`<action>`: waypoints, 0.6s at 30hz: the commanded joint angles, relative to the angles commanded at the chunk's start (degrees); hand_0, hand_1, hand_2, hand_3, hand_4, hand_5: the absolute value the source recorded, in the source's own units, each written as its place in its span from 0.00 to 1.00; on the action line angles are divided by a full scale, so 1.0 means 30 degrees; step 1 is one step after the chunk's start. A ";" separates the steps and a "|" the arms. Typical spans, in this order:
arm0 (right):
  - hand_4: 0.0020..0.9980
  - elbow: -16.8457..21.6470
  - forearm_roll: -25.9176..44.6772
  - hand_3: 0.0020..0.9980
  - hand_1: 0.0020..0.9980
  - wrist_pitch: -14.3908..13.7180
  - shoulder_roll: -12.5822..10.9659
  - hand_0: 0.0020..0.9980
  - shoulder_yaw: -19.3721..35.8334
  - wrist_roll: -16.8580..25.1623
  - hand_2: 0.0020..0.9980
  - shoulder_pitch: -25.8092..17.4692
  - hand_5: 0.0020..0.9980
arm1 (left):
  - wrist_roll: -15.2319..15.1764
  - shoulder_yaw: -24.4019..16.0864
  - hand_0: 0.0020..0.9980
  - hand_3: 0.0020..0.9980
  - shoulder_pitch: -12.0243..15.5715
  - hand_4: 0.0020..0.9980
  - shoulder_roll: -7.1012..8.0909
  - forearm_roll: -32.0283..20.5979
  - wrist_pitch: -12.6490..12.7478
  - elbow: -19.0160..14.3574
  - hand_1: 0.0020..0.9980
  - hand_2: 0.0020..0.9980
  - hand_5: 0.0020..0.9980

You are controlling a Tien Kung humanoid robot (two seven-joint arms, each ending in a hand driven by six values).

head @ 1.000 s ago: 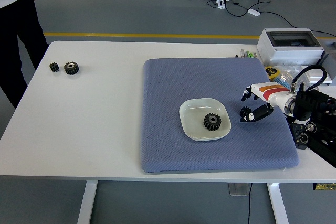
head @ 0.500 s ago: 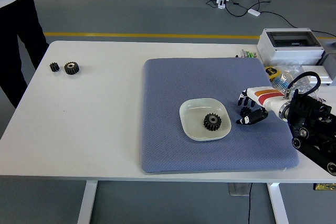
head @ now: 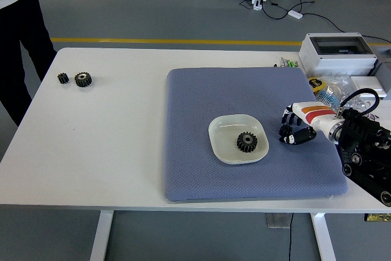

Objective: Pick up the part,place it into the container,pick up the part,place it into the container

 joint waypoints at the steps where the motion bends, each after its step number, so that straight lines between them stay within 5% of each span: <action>1: 0.74 -0.0036 0.0016 0.47 0.42 -0.0038 -0.0005 0.25 -0.0034 0.0021 0.47 -0.0011 0.23 | 0.0002 0.0006 0.68 0.59 0.0004 0.69 0.0000 0.0005 0.0001 0.0000 0.65 0.71 0.66; 2: 0.66 -0.0082 0.0045 0.46 0.39 -0.0072 -0.0007 0.22 -0.0074 0.0045 0.44 -0.0025 0.18 | 0.0007 0.0014 0.68 0.59 0.0009 0.69 0.0000 0.0012 0.0002 0.0000 0.65 0.71 0.66; 18: 0.69 -0.0150 0.0615 0.46 0.32 -0.0410 -0.0276 0.14 -0.0013 0.0460 0.40 -0.0300 0.14 | 0.0032 0.0175 0.68 0.59 -0.0009 0.69 0.0000 0.0087 -0.0025 0.0000 0.65 0.71 0.66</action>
